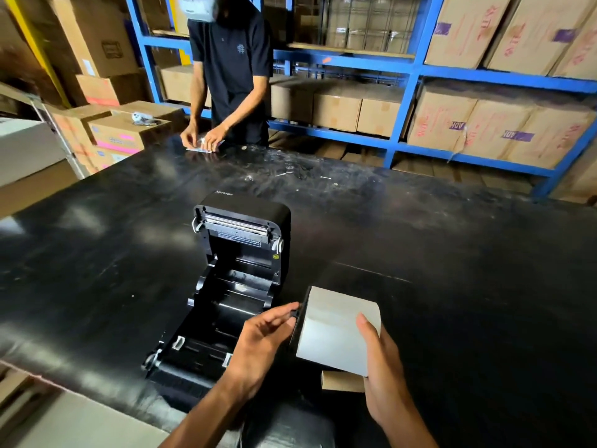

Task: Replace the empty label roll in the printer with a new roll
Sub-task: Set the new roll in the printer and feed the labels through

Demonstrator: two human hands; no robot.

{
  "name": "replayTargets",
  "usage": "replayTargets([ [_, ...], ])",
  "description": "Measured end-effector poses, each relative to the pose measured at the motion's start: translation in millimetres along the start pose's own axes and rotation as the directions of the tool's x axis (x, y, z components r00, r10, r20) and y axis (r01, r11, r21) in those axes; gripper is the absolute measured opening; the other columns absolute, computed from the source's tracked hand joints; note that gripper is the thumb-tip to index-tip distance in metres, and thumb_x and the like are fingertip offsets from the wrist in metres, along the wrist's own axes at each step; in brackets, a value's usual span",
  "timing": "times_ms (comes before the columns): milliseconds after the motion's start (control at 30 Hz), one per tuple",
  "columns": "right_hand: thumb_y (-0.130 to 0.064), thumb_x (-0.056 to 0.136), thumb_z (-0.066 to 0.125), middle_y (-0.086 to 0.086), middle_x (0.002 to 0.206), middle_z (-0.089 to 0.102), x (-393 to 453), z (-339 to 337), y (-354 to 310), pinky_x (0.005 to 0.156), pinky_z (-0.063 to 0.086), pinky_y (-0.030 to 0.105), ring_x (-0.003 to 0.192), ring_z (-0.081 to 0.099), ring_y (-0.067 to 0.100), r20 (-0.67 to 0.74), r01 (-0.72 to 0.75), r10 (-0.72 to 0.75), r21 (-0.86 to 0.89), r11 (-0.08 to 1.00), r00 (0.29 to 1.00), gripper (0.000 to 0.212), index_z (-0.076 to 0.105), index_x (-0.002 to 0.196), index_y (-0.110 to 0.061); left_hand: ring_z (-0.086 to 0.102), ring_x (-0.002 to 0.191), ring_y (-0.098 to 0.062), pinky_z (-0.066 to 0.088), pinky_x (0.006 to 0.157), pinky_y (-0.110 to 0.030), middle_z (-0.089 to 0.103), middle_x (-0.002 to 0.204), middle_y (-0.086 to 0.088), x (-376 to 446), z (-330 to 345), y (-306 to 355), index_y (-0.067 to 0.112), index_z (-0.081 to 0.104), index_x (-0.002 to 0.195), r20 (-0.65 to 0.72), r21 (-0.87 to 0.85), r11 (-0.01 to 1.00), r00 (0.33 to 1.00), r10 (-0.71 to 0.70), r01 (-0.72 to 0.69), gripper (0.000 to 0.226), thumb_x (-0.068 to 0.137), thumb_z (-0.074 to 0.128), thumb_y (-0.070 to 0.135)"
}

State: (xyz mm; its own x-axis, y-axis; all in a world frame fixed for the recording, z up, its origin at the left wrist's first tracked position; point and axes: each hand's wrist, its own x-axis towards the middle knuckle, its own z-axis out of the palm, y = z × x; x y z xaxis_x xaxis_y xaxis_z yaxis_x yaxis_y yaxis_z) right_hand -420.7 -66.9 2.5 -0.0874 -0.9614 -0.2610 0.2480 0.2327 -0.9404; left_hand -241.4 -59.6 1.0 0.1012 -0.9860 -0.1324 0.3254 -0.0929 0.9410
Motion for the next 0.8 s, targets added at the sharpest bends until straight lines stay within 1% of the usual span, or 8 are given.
replayTargets([
  [133, -0.036, 0.086, 0.061, -0.006, 0.097, 0.076, -1.7, 14.1, -0.6, 0.074, 0.055, 0.034, 0.085, 0.073, 0.014, -0.002, 0.018, -0.018, -0.006, 1.000, 1.000, 0.021, 0.067, 0.106, -0.032, 0.066, 0.101, -0.025, 0.048, 0.100, -0.038, 0.071, 0.107, -0.024, 3.4, -14.5, 12.7, 0.006, 0.072, 0.107, -0.017, 0.062, 0.998, 1.000, 0.017, -0.016, 0.026, 0.083, 0.064, -0.002],
  [233, -0.035, 0.086, 0.060, -0.003, 0.100, 0.076, -4.5, 32.0, -1.5, 0.080, 0.057, 0.038, 0.089, 0.072, 0.017, -0.001, 0.038, -0.038, -0.011, 0.999, 0.999, 0.026, 0.065, 0.111, -0.031, 0.068, 0.093, -0.021, 0.054, 0.090, -0.026, 0.076, 0.096, -0.012, 8.3, -28.6, 23.8, 0.010, 0.075, 0.100, -0.017, 0.090, 0.996, 1.000, 0.021, -0.020, 0.025, 0.081, 0.067, -0.003],
  [300, -0.032, 0.086, 0.060, -0.001, 0.101, 0.076, -7.0, 50.3, 0.5, 0.072, 0.058, 0.031, 0.089, 0.073, 0.018, -0.006, 0.053, -0.053, -0.007, 0.999, 0.999, 0.027, 0.064, 0.113, -0.029, 0.070, 0.091, -0.017, 0.055, 0.085, -0.022, 0.077, 0.096, -0.009, 11.5, -45.5, 34.0, 0.014, 0.076, 0.098, -0.010, 0.126, 0.992, 1.000, 0.027, -0.026, 0.023, 0.081, 0.068, 0.000],
  [433, -0.027, 0.085, 0.063, -0.006, 0.099, 0.076, -10.9, 94.5, 11.1, 0.059, 0.056, 0.017, 0.086, 0.073, 0.014, -0.010, 0.111, -0.112, -0.023, 0.994, 0.994, 0.029, 0.064, 0.113, -0.033, 0.071, 0.097, -0.018, 0.054, 0.089, -0.031, 0.078, 0.100, 0.000, 16.9, -88.7, 49.4, 0.017, 0.076, 0.100, 0.033, 0.193, 0.981, 0.999, 0.031, -0.037, 0.018, 0.087, 0.064, 0.016],
  [533, -0.034, 0.077, 0.069, -0.012, 0.099, 0.075, -13.1, 131.3, 21.5, 0.059, 0.056, 0.018, 0.086, 0.073, 0.011, 0.017, 0.131, -0.131, -0.024, 0.991, 0.991, 0.040, 0.061, 0.116, -0.039, 0.071, 0.099, -0.013, 0.055, 0.081, -0.018, 0.077, 0.103, 0.006, 17.3, -118.3, 59.1, 0.025, 0.075, 0.102, 0.075, 0.209, 0.976, 0.996, 0.042, -0.057, 0.022, 0.088, 0.061, 0.033],
  [633, -0.042, 0.069, 0.071, -0.009, 0.103, 0.075, -14.7, 162.2, 34.8, 0.062, 0.057, 0.019, 0.090, 0.072, 0.014, 0.026, 0.152, -0.152, -0.025, 0.988, 0.988, 0.047, 0.061, 0.115, -0.040, 0.070, 0.101, -0.010, 0.052, 0.088, -0.026, 0.076, 0.104, 0.008, 18.2, -143.2, 67.0, 0.027, 0.074, 0.103, 0.081, 0.229, 0.972, 0.996, 0.042, -0.059, 0.026, 0.088, 0.060, 0.042],
  [700, -0.033, 0.078, 0.068, -0.009, 0.104, 0.074, -14.7, 179.2, 44.8, 0.064, 0.057, 0.019, 0.092, 0.072, 0.014, 0.011, 0.169, -0.169, -0.043, 0.985, 0.986, 0.038, 0.062, 0.115, -0.041, 0.071, 0.098, -0.010, 0.054, 0.089, -0.028, 0.077, 0.101, 0.008, 19.5, -158.8, 71.2, 0.022, 0.077, 0.096, 0.068, 0.207, 0.978, 0.998, 0.006, -0.020, 0.026, 0.089, 0.058, 0.039],
  [800, -0.025, 0.084, 0.065, -0.009, 0.108, 0.073, -13.8, 196.4, 54.1, 0.067, 0.058, 0.020, 0.096, 0.071, 0.013, 0.006, 0.188, -0.188, -0.100, 0.977, 0.982, 0.042, 0.056, 0.123, -0.039, 0.071, 0.089, -0.008, 0.057, 0.084, -0.027, 0.077, 0.091, 0.006, 21.4, -174.2, 76.6, 0.015, 0.076, 0.085, 0.070, 0.205, 0.978, 0.997, -0.036, 0.021, 0.039, 0.087, 0.057, 0.049],
])
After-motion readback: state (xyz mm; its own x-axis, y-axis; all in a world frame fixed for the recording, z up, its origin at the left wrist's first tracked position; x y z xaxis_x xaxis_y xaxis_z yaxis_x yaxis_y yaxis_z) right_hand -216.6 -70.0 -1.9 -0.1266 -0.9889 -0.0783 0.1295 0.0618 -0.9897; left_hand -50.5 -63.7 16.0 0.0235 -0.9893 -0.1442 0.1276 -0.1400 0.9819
